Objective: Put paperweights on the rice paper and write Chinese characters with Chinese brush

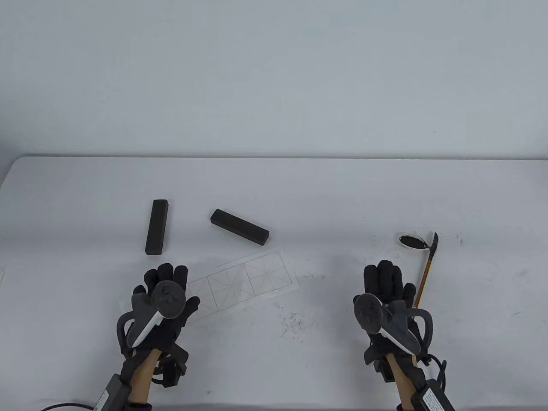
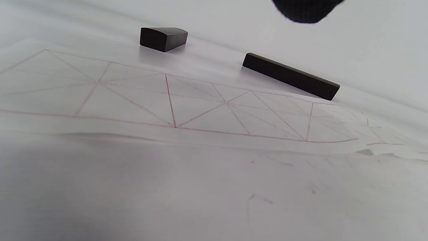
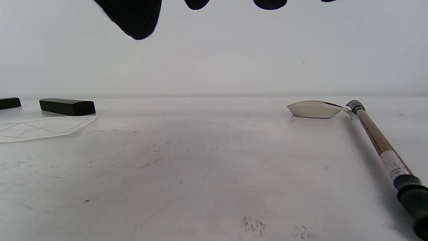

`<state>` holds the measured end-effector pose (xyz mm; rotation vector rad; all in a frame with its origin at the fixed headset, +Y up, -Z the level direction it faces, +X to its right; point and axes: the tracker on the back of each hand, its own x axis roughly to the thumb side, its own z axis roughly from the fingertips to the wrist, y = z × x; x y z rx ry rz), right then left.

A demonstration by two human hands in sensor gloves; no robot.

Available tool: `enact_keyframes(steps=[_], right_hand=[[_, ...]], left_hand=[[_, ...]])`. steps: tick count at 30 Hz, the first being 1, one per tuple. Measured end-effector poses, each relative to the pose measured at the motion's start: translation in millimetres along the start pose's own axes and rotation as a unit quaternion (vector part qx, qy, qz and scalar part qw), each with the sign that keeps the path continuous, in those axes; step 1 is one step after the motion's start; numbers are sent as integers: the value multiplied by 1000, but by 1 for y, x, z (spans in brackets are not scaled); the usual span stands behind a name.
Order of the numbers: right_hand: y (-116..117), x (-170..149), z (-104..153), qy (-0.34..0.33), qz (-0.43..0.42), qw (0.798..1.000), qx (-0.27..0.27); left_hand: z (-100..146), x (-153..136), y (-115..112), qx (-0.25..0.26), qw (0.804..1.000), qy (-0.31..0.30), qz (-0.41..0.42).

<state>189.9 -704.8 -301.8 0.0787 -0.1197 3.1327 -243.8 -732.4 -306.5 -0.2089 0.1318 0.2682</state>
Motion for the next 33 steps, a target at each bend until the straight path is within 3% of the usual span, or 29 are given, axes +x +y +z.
enact_keyframes(steps=[33], right_hand=[[-1,-7,0,9,-15,1000,13]], left_hand=[[4,-5,0,-2,1000,-6,-6]])
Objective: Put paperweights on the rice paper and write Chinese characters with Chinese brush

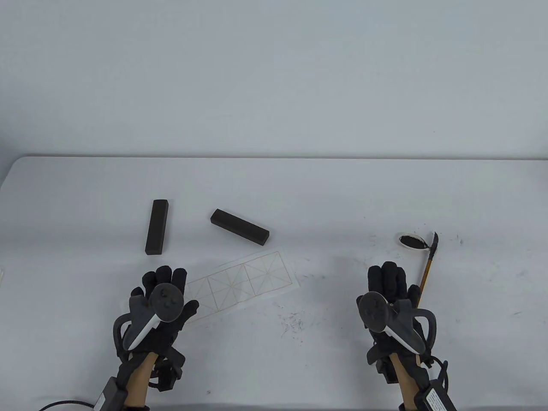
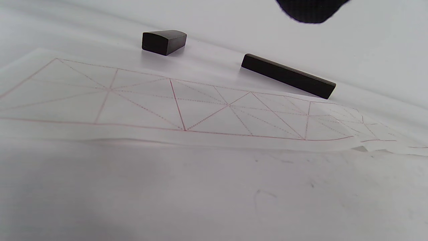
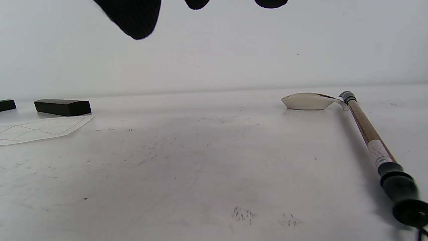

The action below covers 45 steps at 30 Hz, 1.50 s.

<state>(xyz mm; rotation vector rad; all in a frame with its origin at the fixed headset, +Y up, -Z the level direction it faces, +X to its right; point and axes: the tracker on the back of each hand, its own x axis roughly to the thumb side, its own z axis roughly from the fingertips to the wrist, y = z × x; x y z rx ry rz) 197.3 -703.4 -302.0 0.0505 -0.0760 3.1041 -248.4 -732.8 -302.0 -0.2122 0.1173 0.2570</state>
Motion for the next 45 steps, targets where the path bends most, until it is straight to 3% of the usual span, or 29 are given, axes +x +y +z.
enact_keyframes(steps=[14,24,33,39,45], right_hand=[[0,0,0,-1,-7,1000,1],[-3,-1,-1,-6,-33,999,-2],[-4,-1,-2,-16,-50,999,-2],[-5,-1,-2,-17,-59,998,-3],[-5,0,-1,-20,-58,998,0]], left_hand=[[0,-4,0,-9,1000,16,6],[-13,0,-4,-52,998,22,9],[-38,15,-17,-119,989,55,-61],[-51,13,-25,-177,968,113,-138],[-50,15,-25,-171,969,111,-141]])
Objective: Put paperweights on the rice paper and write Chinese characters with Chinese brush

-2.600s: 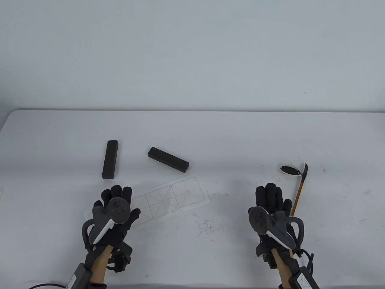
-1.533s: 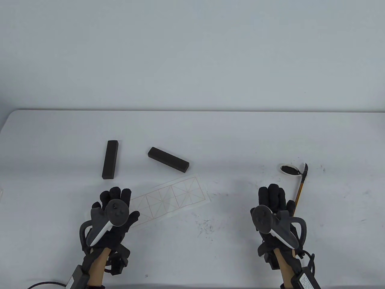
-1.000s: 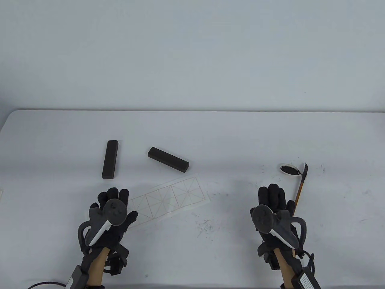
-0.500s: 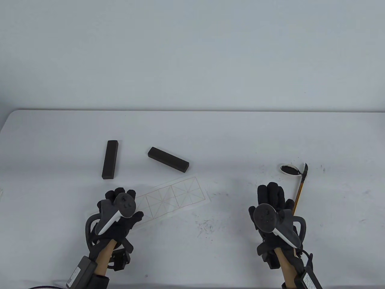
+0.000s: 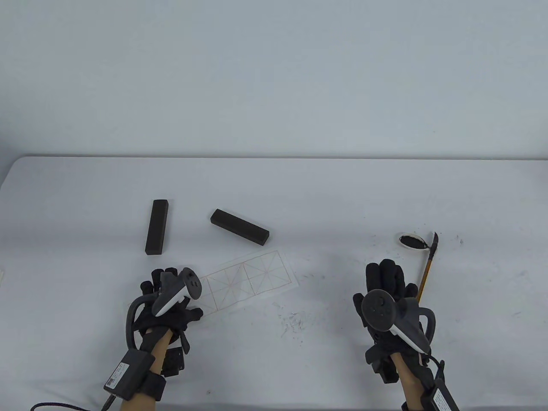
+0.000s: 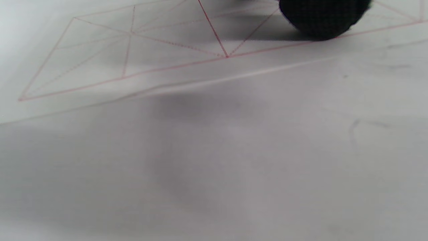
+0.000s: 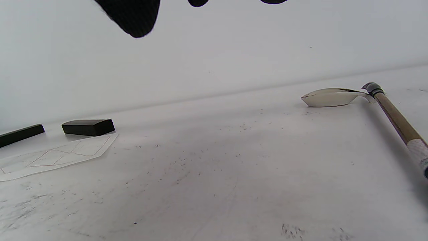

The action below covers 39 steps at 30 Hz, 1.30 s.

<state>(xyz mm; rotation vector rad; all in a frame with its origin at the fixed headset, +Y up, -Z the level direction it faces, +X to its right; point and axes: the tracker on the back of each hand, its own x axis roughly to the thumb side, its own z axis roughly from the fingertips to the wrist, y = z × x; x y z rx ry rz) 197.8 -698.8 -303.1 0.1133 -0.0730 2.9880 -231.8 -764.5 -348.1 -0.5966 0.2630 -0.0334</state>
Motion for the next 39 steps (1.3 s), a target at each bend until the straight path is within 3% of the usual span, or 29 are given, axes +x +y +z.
enact_keyframes(steps=[12,30,39], right_hand=[[-1,0,1,1,2,1000,3],[0,3,0,-3,3,1000,11],[0,5,0,-6,4,1000,15]], left_hand=[[3,9,-2,-2,1000,-25,-4],[35,80,-11,20,983,-135,-123],[50,99,-18,23,973,-169,-155]])
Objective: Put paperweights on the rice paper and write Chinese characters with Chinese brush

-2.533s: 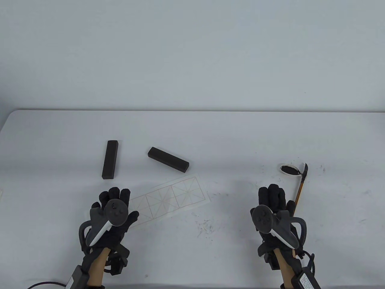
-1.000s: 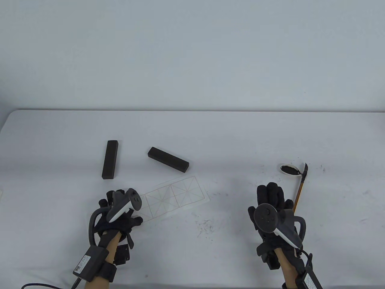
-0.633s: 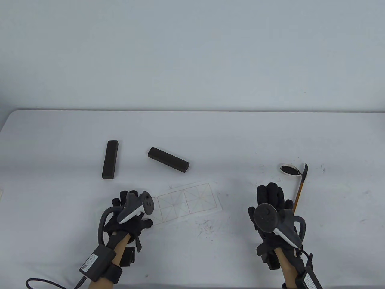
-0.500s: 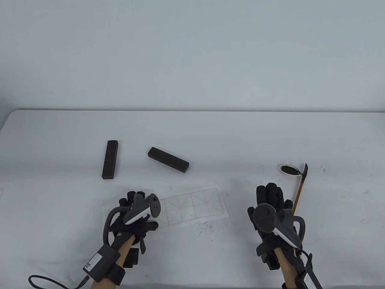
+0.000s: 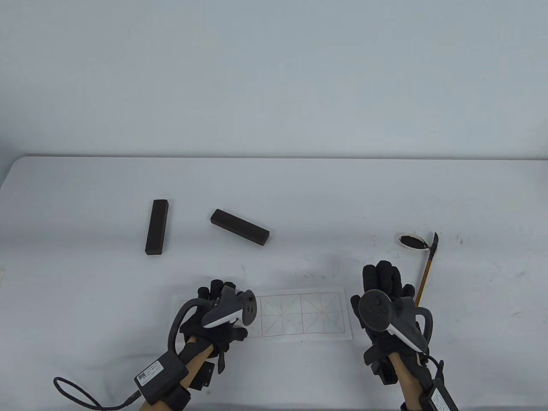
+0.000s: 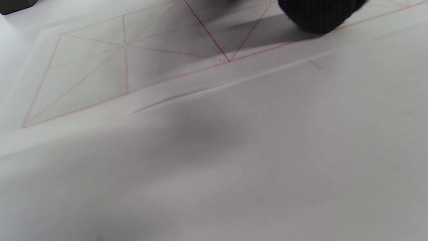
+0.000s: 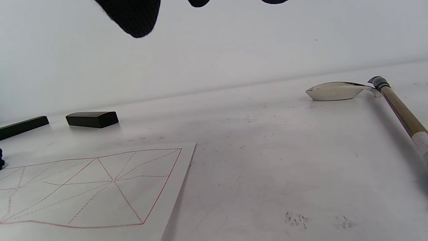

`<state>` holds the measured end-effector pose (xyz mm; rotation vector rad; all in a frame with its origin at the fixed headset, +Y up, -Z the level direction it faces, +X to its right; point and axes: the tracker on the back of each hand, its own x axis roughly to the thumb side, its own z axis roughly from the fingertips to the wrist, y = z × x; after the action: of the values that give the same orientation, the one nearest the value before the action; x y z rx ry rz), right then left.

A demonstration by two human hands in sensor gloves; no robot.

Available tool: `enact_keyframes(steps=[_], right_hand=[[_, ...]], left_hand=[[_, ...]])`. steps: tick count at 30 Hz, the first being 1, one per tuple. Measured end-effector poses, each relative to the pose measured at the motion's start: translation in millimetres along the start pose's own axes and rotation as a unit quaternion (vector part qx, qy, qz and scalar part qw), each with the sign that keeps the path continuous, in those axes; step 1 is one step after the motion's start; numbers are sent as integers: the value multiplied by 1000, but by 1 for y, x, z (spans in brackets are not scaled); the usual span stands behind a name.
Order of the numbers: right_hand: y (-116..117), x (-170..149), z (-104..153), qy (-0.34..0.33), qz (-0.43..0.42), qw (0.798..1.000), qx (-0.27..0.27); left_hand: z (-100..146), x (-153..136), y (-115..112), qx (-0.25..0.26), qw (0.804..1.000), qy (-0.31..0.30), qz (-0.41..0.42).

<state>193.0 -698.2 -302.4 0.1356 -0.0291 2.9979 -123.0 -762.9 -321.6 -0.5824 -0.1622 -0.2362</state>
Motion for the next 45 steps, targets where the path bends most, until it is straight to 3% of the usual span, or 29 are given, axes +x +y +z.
enact_keyframes(steps=[27,31,36,45], right_hand=[[0,0,0,0,-5,1000,4],[-1,-1,0,-1,-8,1000,1],[0,0,0,-3,-6,1000,1],[0,1,1,-8,-8,1000,0]], left_hand=[[8,2,1,-2,999,-31,27],[18,-13,14,23,996,-33,81],[29,-47,38,72,990,8,124],[17,-145,81,103,945,178,253]])
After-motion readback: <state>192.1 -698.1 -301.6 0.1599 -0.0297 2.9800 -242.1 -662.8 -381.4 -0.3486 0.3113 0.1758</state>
